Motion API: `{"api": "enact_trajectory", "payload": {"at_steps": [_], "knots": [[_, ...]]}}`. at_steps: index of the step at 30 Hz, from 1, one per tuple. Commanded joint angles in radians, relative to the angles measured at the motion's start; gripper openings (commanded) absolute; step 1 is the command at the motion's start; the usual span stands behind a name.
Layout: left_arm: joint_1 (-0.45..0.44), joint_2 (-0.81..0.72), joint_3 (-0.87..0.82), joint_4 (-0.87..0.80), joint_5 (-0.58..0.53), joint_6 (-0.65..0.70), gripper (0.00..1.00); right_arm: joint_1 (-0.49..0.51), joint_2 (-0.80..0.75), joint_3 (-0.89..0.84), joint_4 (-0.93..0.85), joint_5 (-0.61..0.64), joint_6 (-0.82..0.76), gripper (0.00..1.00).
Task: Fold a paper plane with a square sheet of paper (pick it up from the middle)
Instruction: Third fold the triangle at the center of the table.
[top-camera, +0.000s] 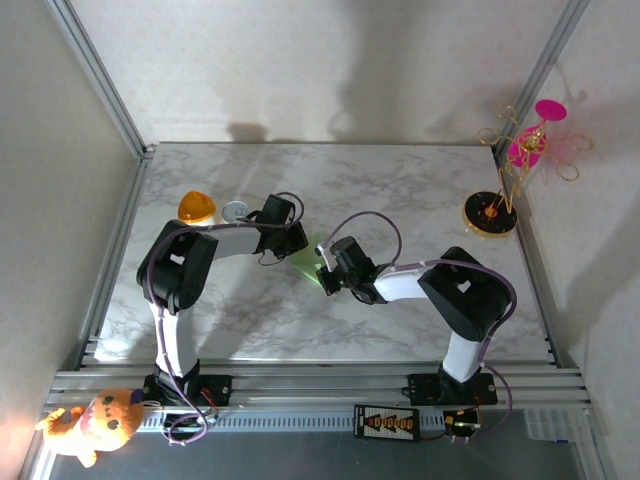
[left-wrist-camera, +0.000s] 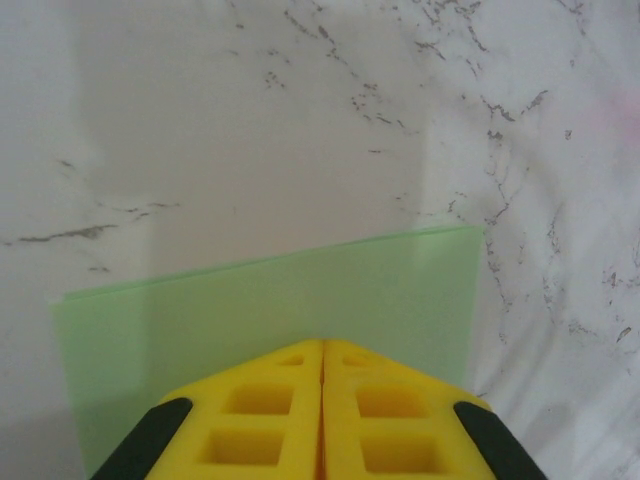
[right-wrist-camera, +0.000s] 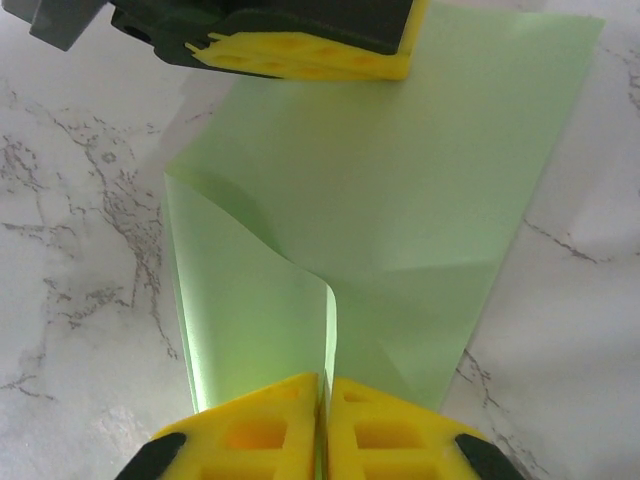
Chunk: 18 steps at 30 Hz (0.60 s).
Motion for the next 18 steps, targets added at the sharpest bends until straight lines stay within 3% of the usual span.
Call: {"api": "enact_trajectory", "payload": {"at_steps": [1,18], "knots": [[-0.019,0.054,-0.008,-0.077,-0.021,0.019,0.08,-0.006,0.021,0.024,-0.017,0.007,0.009,0.11],[-0.020,0.045,-0.004,-0.079,-0.017,0.018,0.09,-0.007,0.037,0.031,-0.039,0.014,0.010,0.11]]}}
